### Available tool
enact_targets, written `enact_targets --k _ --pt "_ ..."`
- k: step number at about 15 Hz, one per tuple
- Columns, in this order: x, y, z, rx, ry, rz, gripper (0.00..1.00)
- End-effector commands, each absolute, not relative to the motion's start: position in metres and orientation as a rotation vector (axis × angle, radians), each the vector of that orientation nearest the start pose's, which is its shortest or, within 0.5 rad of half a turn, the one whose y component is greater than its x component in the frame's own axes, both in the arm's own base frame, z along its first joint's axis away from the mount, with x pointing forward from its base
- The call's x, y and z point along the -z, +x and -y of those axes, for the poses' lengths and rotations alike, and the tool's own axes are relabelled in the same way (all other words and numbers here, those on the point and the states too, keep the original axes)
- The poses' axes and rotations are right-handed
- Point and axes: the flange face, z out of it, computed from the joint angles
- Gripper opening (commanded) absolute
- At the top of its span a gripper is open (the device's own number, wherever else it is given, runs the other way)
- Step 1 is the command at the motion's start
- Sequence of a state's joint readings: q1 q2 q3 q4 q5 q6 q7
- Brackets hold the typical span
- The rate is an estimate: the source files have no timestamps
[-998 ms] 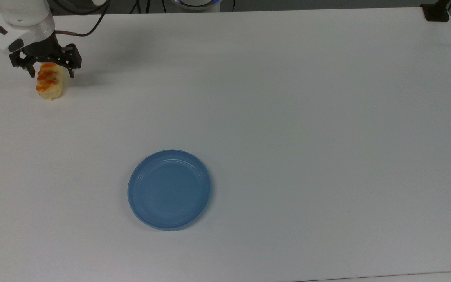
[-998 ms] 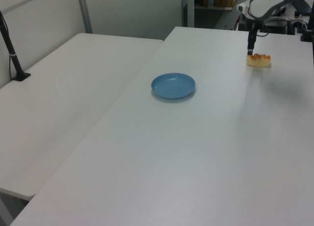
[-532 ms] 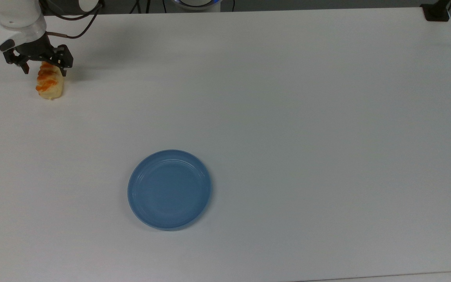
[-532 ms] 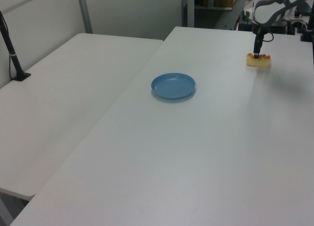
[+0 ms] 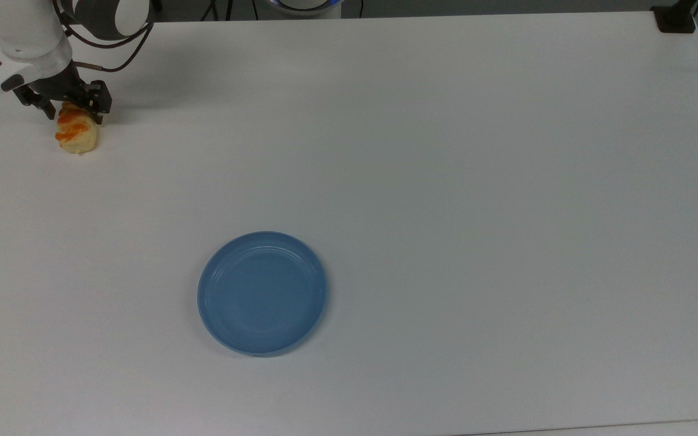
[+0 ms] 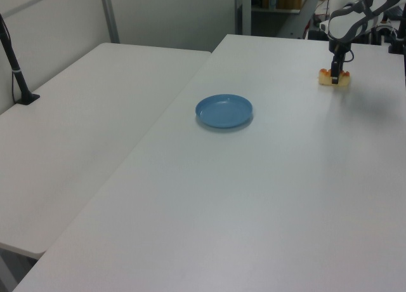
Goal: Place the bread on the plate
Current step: 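Lift the held bread roll and carry it over the blue plate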
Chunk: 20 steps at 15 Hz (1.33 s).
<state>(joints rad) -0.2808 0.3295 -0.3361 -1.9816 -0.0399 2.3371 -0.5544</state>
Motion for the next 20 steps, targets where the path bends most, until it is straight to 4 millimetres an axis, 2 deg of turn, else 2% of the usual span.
enact_targets --k 1,3,6,9,11,15,17,20 --pt "-0.327 0.513 0.346 0.054 -3.241 -0.269 0.63" --pt "-0.348 0.526 0.34 0.034 -3.211 -0.31 0.63" --pt "-0.397 0.56 0.32 0.085 -3.152 -0.375 0.63" --pt "-0.438 0.604 0.273 0.214 -3.084 -0.436 0.63" --pt "-0.45 0.629 0.237 0.267 -3.063 -0.47 0.63" --pt "-0.456 0.683 0.159 0.331 -3.019 -0.533 0.63" --pt "-0.446 0.711 0.12 0.36 -3.003 -0.54 0.63" --pt "-0.423 0.737 0.078 0.493 -3.015 -0.474 0.63"
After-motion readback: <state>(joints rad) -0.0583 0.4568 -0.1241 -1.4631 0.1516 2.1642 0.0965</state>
